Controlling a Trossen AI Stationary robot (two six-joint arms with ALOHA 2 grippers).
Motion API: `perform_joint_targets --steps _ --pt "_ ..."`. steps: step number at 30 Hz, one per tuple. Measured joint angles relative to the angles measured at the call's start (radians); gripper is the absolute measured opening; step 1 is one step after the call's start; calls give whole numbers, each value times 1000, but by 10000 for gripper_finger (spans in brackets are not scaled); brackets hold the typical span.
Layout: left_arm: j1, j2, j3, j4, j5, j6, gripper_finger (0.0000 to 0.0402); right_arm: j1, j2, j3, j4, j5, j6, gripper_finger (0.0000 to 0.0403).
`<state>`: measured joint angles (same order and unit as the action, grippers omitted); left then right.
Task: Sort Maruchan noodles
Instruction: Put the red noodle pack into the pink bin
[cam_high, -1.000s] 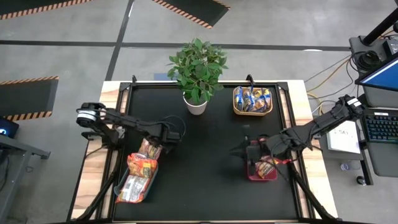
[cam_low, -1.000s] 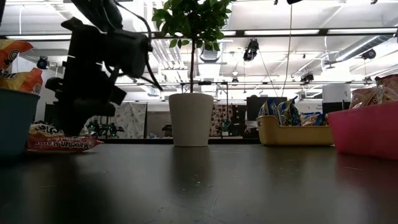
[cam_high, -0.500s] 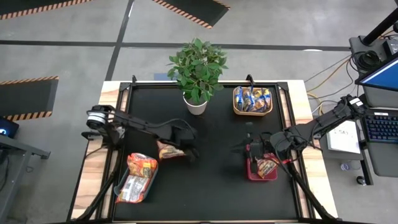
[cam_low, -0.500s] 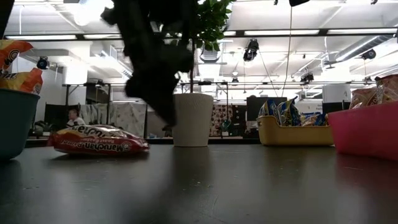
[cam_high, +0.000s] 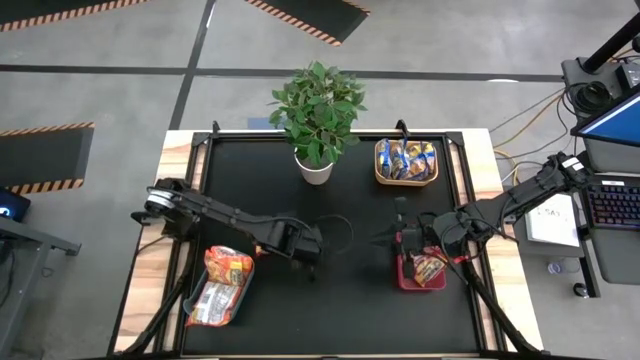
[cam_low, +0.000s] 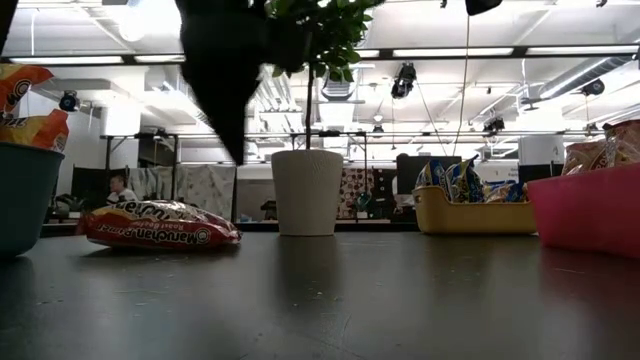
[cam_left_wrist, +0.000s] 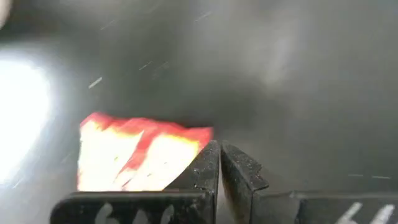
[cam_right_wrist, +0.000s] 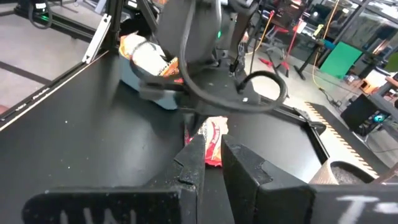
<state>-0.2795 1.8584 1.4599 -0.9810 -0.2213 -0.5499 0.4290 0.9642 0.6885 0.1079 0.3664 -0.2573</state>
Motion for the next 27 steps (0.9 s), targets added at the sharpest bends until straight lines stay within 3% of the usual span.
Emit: perform_joint_targets --steps 5,14,23,27 --pt "13 0 -59 -141 -79 -146 0 0 0 -1 0 0 0 43" --pt "54 0 -220 -113 -84 -269 0 0 0 -1 2 0 -4 43" --pt "59 -1 -234 65 -83 -234 0 0 0 -1 2 0 -5 43" --pt "59 -1 -216 257 -78 -146 0 -1 0 -1 1 0 -7 43"
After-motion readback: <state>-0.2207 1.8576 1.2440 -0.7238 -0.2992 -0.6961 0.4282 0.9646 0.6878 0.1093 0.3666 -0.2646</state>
